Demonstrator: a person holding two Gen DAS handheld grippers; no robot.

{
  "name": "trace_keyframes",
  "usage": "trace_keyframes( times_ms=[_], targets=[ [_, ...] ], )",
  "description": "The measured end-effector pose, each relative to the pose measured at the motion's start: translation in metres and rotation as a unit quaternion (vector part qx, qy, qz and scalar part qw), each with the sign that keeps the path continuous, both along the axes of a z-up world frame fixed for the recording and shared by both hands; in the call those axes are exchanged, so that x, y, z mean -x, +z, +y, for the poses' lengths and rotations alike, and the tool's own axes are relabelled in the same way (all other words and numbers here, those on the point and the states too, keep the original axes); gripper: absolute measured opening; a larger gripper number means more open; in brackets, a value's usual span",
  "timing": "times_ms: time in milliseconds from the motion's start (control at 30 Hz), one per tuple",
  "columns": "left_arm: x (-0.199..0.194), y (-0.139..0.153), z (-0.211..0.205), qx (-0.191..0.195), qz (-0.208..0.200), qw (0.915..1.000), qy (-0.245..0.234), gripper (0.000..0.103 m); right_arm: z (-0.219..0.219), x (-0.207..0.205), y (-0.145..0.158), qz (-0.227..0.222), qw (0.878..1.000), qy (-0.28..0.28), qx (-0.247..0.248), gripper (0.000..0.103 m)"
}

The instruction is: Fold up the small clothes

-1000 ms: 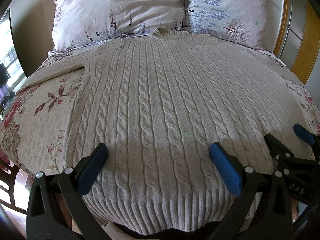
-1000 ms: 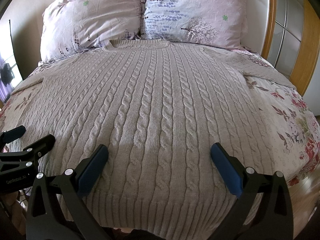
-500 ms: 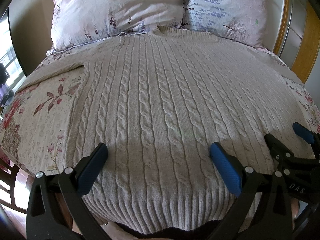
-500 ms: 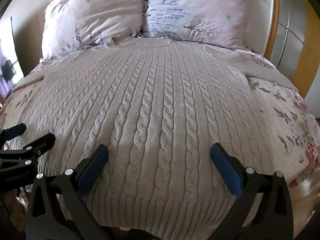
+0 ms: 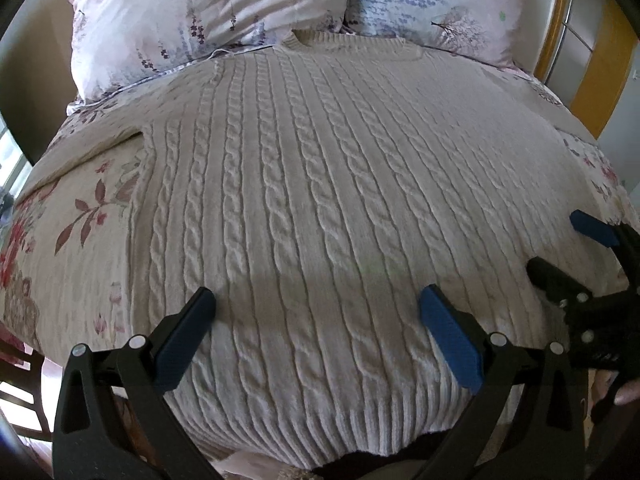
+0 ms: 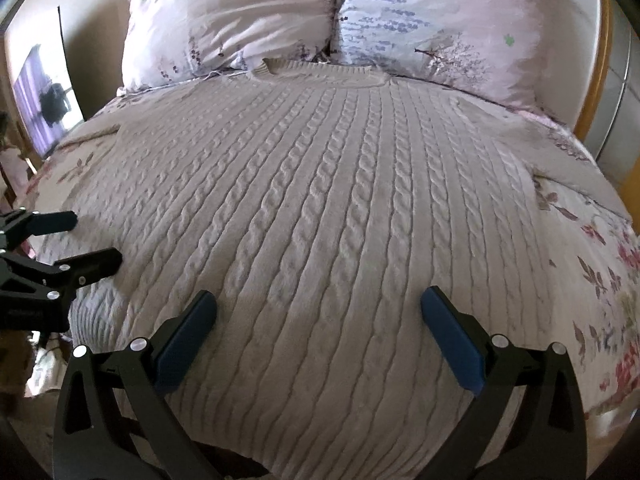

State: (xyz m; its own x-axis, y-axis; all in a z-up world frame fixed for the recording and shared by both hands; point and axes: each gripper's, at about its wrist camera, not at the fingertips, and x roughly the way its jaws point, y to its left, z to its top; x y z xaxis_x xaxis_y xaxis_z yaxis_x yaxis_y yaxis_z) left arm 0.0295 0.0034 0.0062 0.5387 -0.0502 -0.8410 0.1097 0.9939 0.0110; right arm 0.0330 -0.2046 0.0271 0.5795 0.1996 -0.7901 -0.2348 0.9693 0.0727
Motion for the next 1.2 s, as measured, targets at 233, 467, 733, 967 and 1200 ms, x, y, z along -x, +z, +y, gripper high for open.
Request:
trace_keyframes(
  times_ms=[233, 467, 733, 967, 1200],
  targets=[
    [-0.035, 0.027, 0.005, -0.027, -0.059, 0.9979, -0.002, 0.101, -0.123, -0.044, 0.030, -0.030, 0.971, -0.183, -0.154, 0.092],
    [-0.085, 0.057, 0.012, 0.018, -0.092, 0.9955, -0.014, 0.101, -0.256, -0.100, 0.011, 0.011, 0.896, -0.366, -0.250, 0.056],
    [-0.146, 0.048, 0.008, 0.026, -0.091, 0.9953, -0.023, 0.101, -0.323, -0.128, -0.031, 0.066, 0.825, -0.476, -0.298, 0.049],
    [-0.169, 0.025, 0.022, 0.087, -0.076, 0.9932, -0.015, 0.101, -0.336, -0.138, -0.036, 0.049, 0.811, -0.504, -0.293, 0.038],
    [-0.180, 0.015, 0.033, 0.138, -0.074, 0.9876, -0.009, 0.101, -0.342, -0.138, -0.038, 0.032, 0.817, -0.512, -0.263, 0.011]
  ],
)
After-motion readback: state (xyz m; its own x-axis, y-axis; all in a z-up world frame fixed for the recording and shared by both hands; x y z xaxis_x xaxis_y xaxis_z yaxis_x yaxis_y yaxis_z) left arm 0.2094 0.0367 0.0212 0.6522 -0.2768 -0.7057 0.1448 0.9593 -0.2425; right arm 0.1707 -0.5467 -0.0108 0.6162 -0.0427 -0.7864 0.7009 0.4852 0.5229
